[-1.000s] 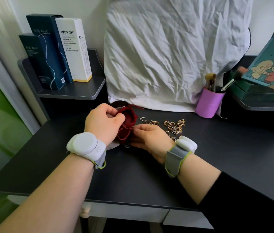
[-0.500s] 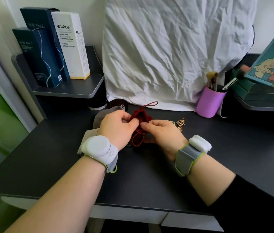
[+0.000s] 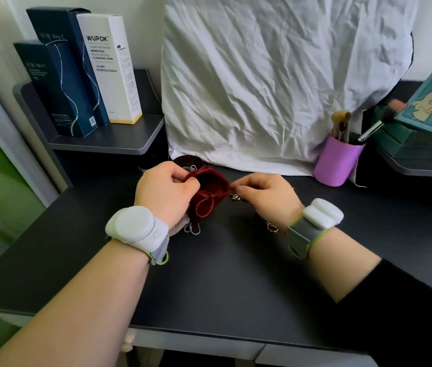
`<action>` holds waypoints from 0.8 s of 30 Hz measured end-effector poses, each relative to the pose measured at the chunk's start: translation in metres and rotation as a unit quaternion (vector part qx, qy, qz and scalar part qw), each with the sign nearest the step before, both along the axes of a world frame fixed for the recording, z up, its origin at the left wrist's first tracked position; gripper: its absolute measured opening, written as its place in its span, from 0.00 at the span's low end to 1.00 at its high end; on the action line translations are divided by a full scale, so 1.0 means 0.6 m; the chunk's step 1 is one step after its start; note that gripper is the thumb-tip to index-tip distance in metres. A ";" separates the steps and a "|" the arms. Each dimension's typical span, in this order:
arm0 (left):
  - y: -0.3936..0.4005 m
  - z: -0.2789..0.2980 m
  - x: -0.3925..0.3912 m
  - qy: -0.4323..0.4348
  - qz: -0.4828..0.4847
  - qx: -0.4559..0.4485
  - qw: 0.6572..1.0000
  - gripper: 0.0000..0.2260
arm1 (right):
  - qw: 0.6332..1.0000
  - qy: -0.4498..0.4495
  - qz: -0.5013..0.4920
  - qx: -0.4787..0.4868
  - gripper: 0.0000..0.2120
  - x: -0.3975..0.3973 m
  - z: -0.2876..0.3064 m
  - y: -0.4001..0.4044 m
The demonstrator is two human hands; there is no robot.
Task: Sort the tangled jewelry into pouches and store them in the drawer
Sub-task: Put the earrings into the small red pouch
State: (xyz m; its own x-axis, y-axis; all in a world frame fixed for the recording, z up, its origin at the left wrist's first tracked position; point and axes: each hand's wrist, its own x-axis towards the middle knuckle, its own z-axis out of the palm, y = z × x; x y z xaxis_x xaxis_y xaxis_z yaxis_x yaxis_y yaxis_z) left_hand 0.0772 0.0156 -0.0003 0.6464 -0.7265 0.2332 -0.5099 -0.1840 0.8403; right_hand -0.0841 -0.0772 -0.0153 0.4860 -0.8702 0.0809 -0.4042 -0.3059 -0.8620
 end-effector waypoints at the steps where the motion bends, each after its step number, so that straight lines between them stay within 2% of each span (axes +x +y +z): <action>1: -0.001 0.000 0.001 0.000 0.004 -0.004 1.000 0.02 | 0.998 0.040 0.018 -0.050 0.10 0.004 0.001 -0.010; 4: -0.006 0.002 0.000 -0.001 0.016 -0.017 1.000 0.02 | 0.953 0.199 0.126 -0.188 0.18 0.021 -0.002 -0.034; 7: -0.014 0.006 0.000 0.004 0.025 -0.026 0.999 0.03 | 0.910 0.283 0.211 -0.216 0.21 0.029 -0.018 -0.047; 9: -0.018 0.007 -0.002 0.004 0.027 -0.030 0.999 0.04 | 0.902 0.301 0.219 -0.219 0.20 0.024 -0.025 -0.051; 14: -0.044 0.001 -0.016 -0.001 0.022 -0.029 0.999 0.04 | 0.889 0.315 0.220 -0.247 0.18 -0.019 -0.021 -0.060; 19: -0.076 -0.012 -0.045 -0.017 0.007 -0.027 0.999 0.04 | 0.894 0.284 0.224 -0.263 0.16 -0.069 -0.011 -0.062; 21: -0.089 -0.020 -0.058 -0.020 -0.003 -0.027 0.999 0.04 | 0.916 0.245 0.209 -0.239 0.15 -0.089 -0.007 -0.064; 24: -0.110 -0.034 -0.074 -0.024 -0.023 -0.022 0.999 0.04 | 0.969 0.134 0.128 -0.165 0.16 -0.117 -0.003 -0.069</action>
State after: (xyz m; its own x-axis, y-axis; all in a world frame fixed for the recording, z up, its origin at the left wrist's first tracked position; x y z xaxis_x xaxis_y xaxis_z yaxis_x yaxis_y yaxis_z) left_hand 0.0327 -0.0507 -0.0207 0.5998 -0.7435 0.2956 -0.5566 -0.1223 0.8217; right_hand -0.1544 -0.1184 -0.0172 0.7251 -0.6661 0.1748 -0.4738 -0.6667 -0.5754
